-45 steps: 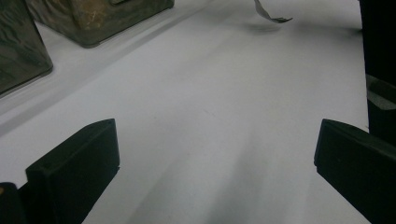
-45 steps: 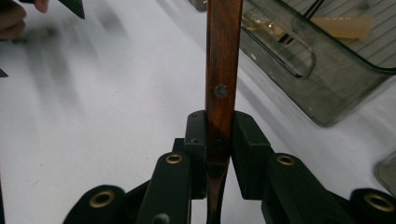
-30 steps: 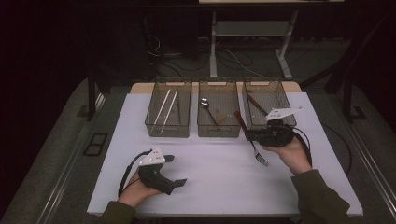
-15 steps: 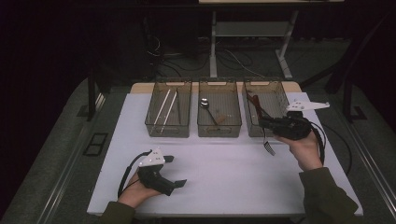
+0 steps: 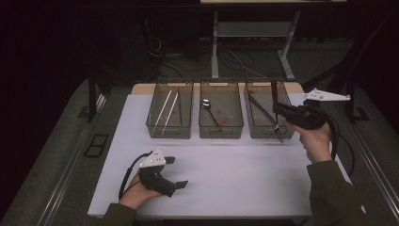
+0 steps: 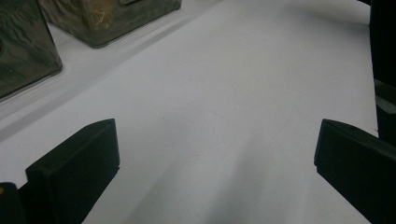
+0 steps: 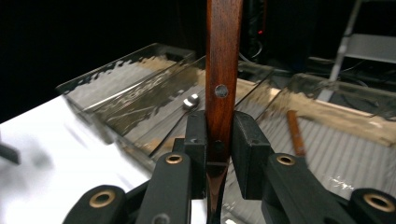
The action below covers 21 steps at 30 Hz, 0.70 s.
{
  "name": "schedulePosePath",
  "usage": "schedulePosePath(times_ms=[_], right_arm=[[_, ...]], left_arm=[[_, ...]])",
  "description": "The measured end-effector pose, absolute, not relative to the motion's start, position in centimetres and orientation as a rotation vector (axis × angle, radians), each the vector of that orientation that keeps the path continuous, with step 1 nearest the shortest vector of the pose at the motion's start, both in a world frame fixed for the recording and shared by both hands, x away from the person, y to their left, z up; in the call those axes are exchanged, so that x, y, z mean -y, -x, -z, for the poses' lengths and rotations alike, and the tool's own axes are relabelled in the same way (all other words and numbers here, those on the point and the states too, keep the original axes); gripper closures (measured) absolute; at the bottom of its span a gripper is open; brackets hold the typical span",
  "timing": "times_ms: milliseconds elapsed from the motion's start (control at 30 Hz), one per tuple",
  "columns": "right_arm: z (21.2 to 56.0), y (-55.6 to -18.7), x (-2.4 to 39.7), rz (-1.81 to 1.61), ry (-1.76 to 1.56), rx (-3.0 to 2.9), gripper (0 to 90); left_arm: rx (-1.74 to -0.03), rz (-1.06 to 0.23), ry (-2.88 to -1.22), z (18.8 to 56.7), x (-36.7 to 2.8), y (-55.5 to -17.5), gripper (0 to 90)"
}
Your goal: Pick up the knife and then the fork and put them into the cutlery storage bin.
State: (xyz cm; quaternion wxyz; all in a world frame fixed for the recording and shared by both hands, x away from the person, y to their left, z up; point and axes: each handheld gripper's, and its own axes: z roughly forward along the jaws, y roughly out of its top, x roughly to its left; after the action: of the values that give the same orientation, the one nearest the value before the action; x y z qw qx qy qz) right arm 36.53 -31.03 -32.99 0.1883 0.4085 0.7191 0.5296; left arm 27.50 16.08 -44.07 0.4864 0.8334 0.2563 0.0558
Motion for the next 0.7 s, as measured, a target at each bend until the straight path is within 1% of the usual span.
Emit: schedulePosePath(times_ms=[500,700], right_arm=[[32.4,-40.6,32.6,-1.406,-1.242,-1.858,77.0],[33.4,-42.1,33.2,-1.371,-1.275,-1.827,77.0]], left_arm=[[-0.619,-0.128,-2.022,44.1,-16.0,-27.5,0.0],[-0.618,-0.127,-2.022,44.0,-16.0,-27.5,0.0]])
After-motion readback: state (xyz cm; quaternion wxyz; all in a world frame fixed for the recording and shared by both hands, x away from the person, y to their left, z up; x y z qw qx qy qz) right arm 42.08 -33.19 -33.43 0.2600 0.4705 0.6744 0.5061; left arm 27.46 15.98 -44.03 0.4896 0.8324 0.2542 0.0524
